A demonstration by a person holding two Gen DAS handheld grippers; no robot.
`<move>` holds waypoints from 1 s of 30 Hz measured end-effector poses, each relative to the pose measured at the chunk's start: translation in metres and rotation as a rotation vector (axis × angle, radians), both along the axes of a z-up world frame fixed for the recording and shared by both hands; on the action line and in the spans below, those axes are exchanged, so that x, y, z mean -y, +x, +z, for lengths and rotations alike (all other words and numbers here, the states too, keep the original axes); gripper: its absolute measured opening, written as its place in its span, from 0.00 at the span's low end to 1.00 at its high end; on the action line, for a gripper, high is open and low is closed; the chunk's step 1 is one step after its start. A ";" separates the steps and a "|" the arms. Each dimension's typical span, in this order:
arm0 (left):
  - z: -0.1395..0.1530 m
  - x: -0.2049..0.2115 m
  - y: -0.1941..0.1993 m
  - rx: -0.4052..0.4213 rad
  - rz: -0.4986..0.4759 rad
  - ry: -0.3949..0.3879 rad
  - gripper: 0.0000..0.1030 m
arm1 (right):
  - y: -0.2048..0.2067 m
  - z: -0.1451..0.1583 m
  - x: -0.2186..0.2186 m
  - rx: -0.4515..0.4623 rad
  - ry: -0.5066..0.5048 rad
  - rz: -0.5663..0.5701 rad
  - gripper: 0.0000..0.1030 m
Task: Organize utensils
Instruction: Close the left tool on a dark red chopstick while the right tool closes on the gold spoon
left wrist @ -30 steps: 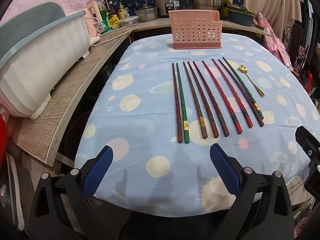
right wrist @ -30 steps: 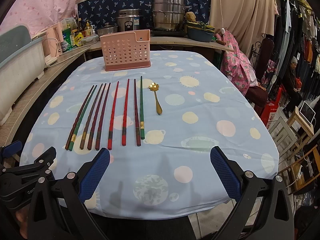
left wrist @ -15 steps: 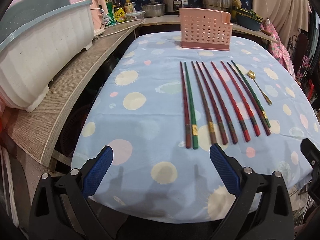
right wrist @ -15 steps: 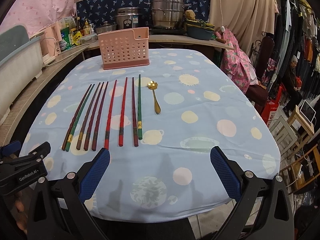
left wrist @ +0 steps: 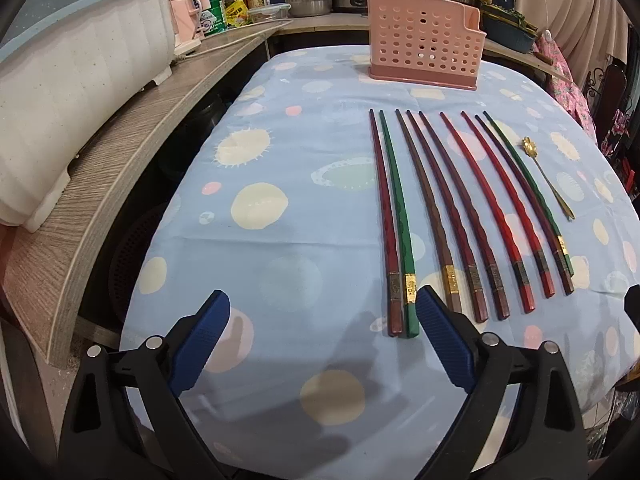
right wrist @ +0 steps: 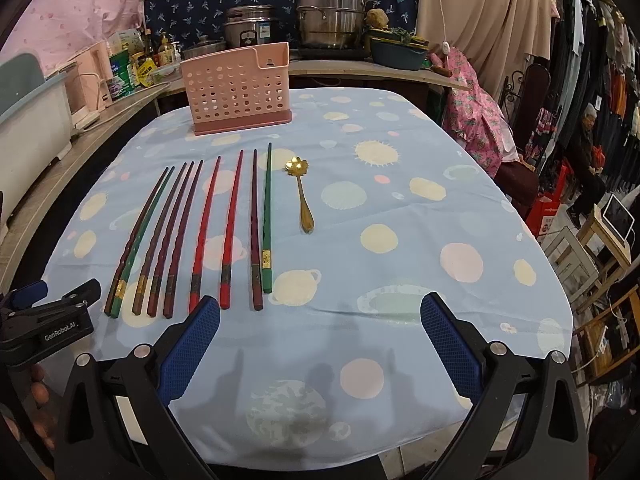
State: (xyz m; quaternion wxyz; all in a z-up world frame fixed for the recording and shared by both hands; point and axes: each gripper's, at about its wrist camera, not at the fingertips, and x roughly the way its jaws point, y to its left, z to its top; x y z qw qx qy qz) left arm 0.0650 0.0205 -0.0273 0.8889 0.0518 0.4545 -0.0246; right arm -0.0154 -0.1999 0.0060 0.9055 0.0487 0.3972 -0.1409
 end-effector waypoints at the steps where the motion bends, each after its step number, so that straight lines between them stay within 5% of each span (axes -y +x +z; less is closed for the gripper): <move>1: -0.002 0.000 0.002 -0.004 -0.001 0.000 0.86 | 0.002 -0.001 0.001 -0.001 0.000 0.000 0.93; 21: -0.022 0.001 0.021 -0.061 0.001 0.004 0.81 | 0.025 -0.007 0.001 -0.021 0.004 0.008 0.92; 25: -0.021 -0.001 0.023 -0.066 -0.001 -0.012 0.67 | 0.033 -0.009 0.003 -0.027 0.011 0.014 0.86; 30: -0.018 -0.002 0.030 -0.077 -0.005 -0.033 0.46 | 0.051 -0.015 0.013 -0.031 0.025 0.015 0.68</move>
